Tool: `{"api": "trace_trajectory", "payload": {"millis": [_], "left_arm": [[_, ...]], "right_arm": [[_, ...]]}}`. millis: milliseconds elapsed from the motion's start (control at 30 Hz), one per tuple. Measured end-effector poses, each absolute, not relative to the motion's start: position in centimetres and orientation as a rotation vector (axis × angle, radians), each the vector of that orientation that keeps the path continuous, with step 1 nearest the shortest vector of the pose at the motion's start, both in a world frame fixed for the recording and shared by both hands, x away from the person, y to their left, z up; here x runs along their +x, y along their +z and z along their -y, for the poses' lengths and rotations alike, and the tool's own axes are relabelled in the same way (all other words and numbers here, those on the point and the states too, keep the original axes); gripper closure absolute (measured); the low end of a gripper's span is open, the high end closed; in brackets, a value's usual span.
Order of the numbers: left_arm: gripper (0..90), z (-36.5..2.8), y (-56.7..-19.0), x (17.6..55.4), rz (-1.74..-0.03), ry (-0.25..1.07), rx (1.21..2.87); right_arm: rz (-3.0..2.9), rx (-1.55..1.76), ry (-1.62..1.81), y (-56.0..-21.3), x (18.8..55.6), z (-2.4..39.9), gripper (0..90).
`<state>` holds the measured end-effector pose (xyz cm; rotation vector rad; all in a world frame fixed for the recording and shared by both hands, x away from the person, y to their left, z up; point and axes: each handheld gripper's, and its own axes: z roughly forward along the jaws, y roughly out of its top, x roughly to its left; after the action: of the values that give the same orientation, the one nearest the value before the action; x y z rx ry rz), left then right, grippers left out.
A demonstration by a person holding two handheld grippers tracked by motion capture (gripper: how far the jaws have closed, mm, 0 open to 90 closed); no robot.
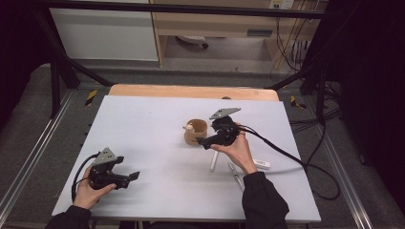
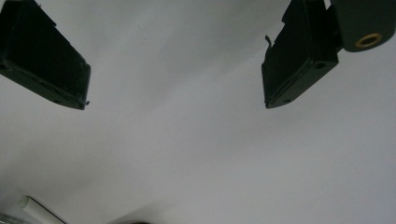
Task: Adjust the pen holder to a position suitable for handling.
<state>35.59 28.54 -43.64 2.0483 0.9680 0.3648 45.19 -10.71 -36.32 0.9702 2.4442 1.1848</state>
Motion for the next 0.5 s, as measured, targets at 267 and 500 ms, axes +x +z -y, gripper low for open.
{"api": "trace_trajectory", "payload": {"millis": [267, 500], "left_arm": [[8.0, -28.1, -43.7, 35.6, -0.977, 0.36, 2.06], [8.4, -27.6, -43.6, 35.7, -0.989, 0.36, 2.069]], "right_arm": [[-2.411, 1.047, 1.203, -37.8, 43.0, 14.5, 1.6], [-2.38, 1.076, 1.208, -39.4, 41.3, 17.7, 0.6]]}}
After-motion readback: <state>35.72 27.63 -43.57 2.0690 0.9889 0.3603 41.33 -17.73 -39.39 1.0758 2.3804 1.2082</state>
